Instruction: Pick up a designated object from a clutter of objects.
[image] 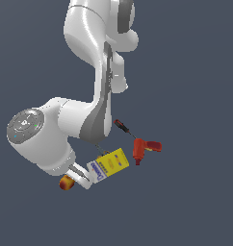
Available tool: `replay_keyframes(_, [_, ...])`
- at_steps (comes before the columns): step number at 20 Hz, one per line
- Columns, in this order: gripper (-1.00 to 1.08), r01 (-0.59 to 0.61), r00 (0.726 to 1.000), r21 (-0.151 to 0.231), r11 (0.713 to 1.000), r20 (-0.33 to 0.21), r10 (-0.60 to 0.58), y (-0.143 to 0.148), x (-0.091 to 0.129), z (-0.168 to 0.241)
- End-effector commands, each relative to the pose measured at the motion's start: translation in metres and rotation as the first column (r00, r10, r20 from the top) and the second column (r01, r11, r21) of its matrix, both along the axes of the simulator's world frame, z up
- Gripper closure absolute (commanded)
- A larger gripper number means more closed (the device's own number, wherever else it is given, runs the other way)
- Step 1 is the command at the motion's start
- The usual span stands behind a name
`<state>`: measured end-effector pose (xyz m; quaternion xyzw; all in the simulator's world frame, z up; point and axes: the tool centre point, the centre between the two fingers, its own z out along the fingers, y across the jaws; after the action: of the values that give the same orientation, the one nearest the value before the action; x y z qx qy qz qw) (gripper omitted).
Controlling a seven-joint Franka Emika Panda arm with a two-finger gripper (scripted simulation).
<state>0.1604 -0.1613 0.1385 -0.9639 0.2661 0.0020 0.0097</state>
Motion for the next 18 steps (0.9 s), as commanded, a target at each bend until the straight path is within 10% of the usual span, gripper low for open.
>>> replay_keyframes(1, [-0.92, 0.036, 0.999, -0.006, 0.999, 0.000, -0.036, -0.015, 0.004, -0.016])
replay_keyframes(18, [-0.92, 0.111, 0.994, -0.019, 0.994, -0.003, -0.111, -0.048, 0.008, -0.057])
